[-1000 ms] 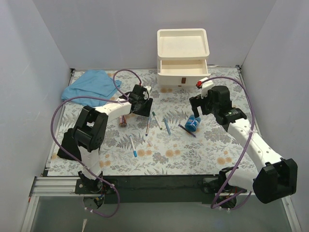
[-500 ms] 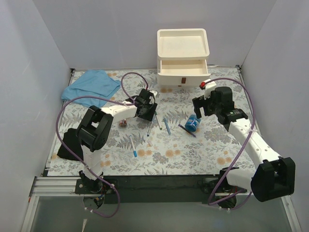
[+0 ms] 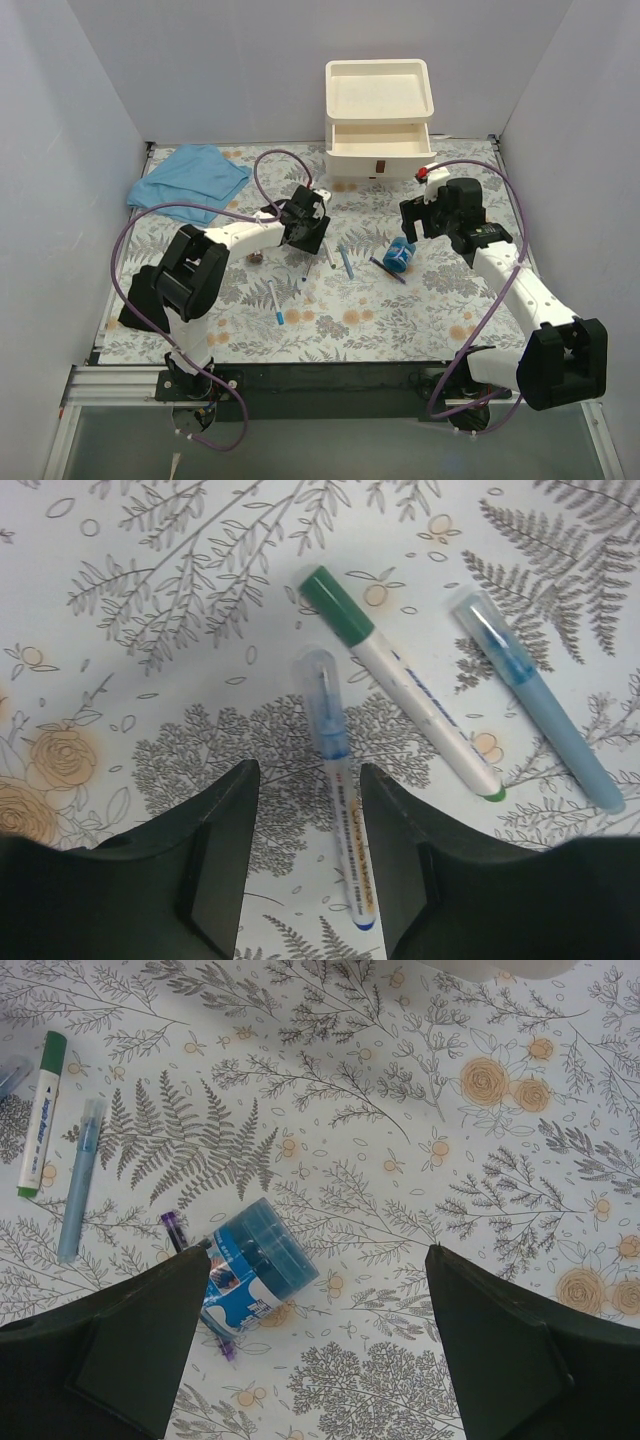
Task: Sort the stationery into containers
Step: Pick up the pen from the center of the board.
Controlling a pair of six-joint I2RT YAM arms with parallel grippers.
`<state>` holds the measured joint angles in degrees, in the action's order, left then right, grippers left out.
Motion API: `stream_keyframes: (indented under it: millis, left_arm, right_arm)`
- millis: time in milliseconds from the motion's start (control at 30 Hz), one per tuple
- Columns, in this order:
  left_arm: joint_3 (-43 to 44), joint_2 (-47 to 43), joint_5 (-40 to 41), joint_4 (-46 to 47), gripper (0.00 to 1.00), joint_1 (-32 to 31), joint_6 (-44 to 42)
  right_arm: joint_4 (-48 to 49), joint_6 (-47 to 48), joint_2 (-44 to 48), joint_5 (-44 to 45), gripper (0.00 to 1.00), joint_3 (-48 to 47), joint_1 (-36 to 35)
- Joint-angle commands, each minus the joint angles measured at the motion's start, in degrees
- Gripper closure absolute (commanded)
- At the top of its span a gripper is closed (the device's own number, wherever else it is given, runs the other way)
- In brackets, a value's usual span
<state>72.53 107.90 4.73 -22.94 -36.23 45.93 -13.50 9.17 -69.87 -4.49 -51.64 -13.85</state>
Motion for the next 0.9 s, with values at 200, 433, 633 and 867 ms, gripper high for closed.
stream_keyframes:
  millis: [200,433,633,867]
  left_arm:
    - [-0.8,-2.0,-0.2,-0.5,0.56,-1.7,0.4]
    - [-0.6,-0.1,-0.8,-0.4,0.62,-1.7,-0.6]
    - [0.1,2.1,-2.7,-0.4,0.68,-1.7,-1.0]
    - [1.3,2.6,-4.6,-0.4,1.0,-1.7,-2.9]
  right_arm:
    - [2.8,-0.8,2.1,-1.0,0.02,0.9,0.7]
    - [2.8,-0.7,2.3,-0.9,0.02,1.3,1.1]
    - [2.7,-0.4,2.1,-1.1,0.02,1.3,1.5]
    - [2.7,0.6,1.2,-1.2,0.02,0.6,2.6]
